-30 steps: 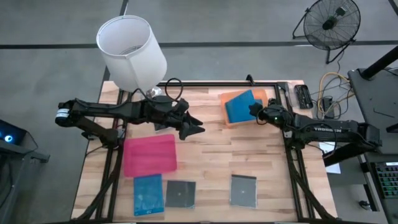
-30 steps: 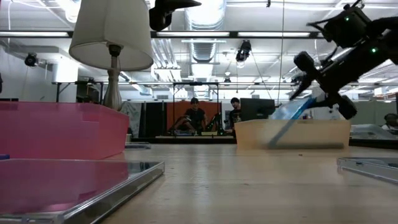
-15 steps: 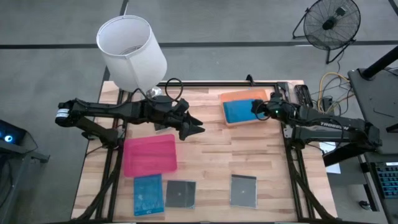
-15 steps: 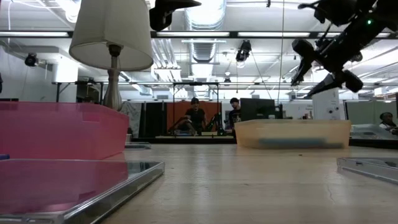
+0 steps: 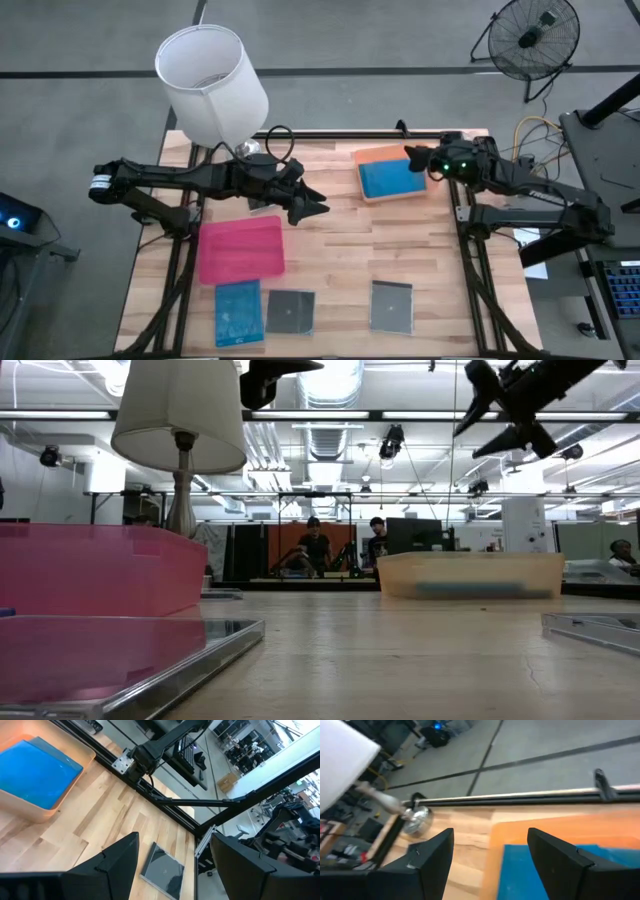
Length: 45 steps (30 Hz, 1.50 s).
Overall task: Pick & place jewel cases by type
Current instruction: Put the bottom left black CD case into the pink bin
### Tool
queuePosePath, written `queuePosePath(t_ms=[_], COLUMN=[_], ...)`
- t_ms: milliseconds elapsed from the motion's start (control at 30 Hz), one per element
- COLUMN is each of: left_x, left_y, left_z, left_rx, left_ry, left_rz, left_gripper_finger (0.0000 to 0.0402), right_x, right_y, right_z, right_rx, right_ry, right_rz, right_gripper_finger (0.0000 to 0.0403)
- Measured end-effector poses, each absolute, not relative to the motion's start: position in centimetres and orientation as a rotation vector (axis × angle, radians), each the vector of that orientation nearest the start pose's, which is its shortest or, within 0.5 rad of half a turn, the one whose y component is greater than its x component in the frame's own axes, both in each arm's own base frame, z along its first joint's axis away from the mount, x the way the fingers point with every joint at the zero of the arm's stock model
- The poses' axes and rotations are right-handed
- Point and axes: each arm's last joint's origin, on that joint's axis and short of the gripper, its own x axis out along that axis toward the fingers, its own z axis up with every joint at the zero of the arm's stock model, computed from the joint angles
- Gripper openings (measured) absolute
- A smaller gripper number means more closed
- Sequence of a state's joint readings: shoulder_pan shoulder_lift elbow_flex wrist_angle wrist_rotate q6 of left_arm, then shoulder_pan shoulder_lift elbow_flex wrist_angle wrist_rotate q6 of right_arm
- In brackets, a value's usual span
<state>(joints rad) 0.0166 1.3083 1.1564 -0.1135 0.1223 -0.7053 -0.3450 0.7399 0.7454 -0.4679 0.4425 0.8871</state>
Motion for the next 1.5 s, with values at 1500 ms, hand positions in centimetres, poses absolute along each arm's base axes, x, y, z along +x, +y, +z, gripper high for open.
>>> queuePosePath(t_ms=[1500], left_x=[28.0], left_y=[-8.3], left_z=[38.7], left_rx=[-0.454], left_ry=[0.161], left_rz=[0.069], left_gripper_finger=[0.0229], right_x=[17.4], right_y=[0.0], right_z=[39.1], right_rx=[0.645], right_ry=[0.167], right_rz=[-0.010], right_gripper_finger=[0.0238])
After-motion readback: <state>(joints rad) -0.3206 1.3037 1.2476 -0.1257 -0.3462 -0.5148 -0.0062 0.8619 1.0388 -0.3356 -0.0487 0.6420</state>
